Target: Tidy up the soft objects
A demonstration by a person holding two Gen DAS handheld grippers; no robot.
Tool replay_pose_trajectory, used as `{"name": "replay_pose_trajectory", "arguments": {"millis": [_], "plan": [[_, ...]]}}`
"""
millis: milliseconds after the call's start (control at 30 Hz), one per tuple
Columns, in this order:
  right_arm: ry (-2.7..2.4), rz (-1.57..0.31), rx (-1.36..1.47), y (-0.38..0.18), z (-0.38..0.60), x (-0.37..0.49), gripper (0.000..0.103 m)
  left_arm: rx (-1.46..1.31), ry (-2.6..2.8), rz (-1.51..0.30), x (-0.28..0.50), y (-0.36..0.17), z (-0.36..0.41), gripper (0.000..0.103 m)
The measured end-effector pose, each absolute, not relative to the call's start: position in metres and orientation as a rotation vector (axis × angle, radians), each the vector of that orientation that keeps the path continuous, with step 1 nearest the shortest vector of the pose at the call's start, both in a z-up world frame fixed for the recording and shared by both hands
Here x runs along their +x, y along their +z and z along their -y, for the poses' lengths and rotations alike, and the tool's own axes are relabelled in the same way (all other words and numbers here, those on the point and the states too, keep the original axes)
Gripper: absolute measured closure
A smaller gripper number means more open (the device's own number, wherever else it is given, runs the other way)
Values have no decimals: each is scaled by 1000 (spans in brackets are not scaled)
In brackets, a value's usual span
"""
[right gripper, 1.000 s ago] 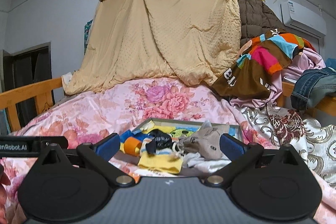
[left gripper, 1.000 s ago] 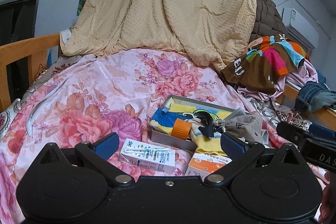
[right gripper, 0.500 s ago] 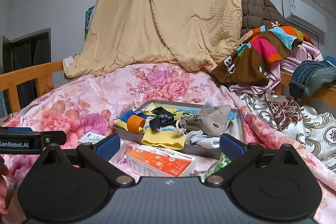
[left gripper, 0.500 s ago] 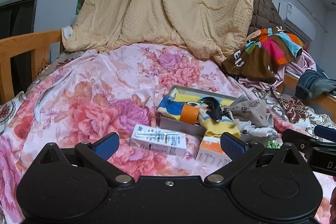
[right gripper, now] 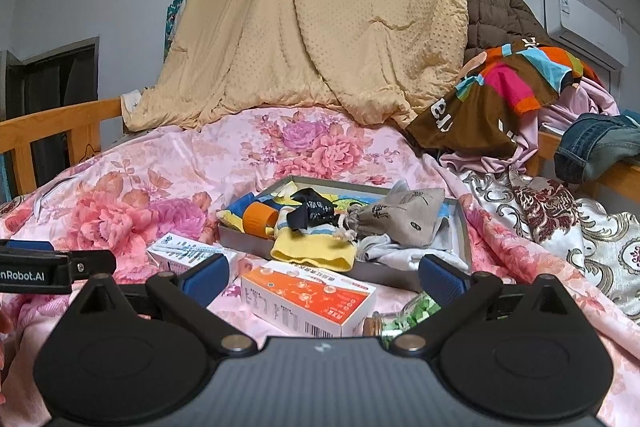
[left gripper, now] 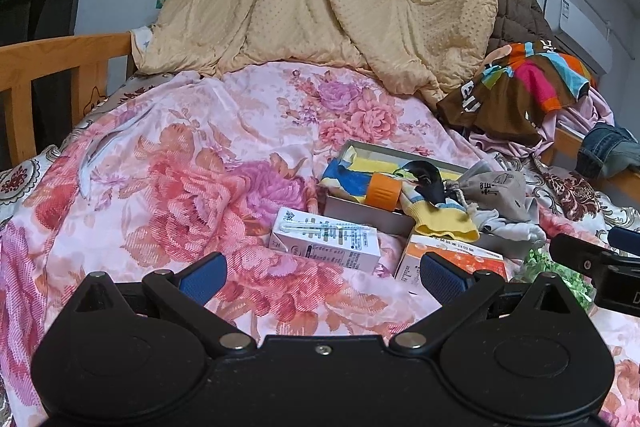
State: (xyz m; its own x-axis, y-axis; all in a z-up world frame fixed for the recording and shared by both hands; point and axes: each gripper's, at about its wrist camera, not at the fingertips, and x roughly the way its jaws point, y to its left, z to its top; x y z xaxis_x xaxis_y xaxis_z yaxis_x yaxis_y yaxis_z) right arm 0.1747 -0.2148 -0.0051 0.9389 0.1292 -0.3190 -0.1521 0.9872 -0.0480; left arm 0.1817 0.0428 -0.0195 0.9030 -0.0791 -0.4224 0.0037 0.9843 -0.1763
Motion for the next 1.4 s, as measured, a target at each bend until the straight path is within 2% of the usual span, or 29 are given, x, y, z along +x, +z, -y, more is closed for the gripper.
{"name": "replay_pose_trajectory", "arguments": {"millis": [733, 1400], "plan": [[20, -432, 59, -34, 237, 131, 0, -84, -107, -466, 156, -45, -21, 1], [67, -450, 95, -46, 229, 145, 0, -105, -119, -469, 158, -52, -27, 1]]}}
